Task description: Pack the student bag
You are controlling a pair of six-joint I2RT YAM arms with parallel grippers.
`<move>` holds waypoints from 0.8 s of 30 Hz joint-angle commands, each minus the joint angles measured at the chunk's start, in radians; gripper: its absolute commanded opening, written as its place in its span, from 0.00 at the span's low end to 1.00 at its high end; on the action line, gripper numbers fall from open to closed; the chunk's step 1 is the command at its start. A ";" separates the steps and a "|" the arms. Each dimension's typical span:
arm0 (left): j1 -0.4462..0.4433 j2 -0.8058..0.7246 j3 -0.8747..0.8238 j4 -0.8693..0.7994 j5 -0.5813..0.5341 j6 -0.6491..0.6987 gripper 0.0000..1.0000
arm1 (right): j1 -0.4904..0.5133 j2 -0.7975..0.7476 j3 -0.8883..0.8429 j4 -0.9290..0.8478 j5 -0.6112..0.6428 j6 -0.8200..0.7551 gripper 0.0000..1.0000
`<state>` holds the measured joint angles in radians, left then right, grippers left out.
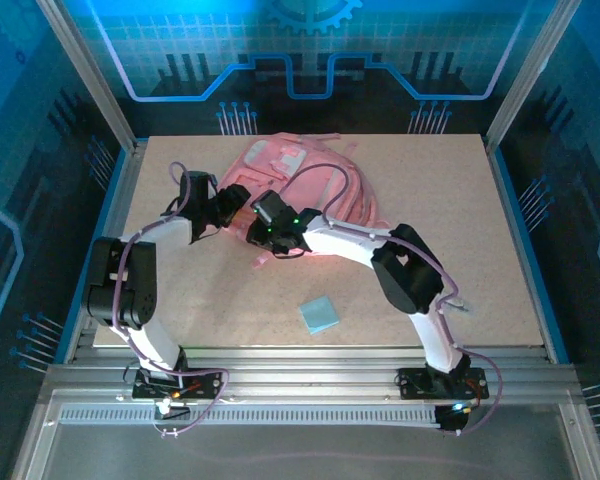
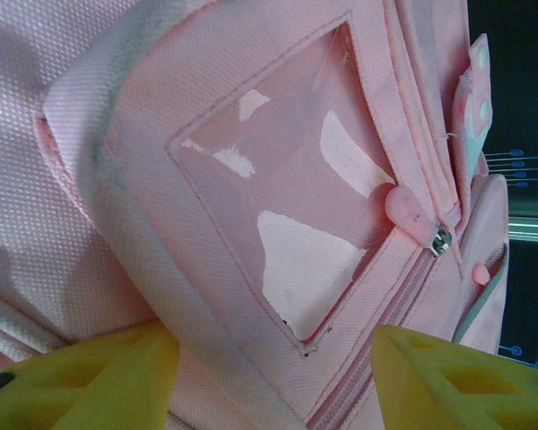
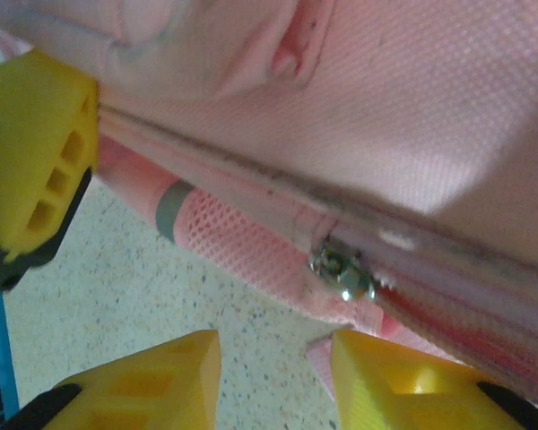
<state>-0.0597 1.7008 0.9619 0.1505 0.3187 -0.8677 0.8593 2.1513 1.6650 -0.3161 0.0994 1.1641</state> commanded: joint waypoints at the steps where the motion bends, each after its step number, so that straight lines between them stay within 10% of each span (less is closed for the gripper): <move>1: 0.003 -0.026 -0.026 -0.012 0.035 -0.027 0.59 | 0.007 0.062 0.081 -0.020 0.132 0.049 0.37; 17: 0.001 -0.080 -0.055 -0.015 0.023 -0.044 0.60 | 0.014 0.150 0.213 -0.271 0.467 0.138 0.44; 24: 0.002 -0.083 -0.063 -0.029 0.004 -0.035 0.61 | 0.000 0.151 0.210 -0.239 0.475 0.110 0.15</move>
<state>-0.0597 1.6463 0.9150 0.1364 0.3363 -0.8963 0.8833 2.2913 1.8748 -0.5385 0.4824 1.2732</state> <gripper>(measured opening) 0.605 0.191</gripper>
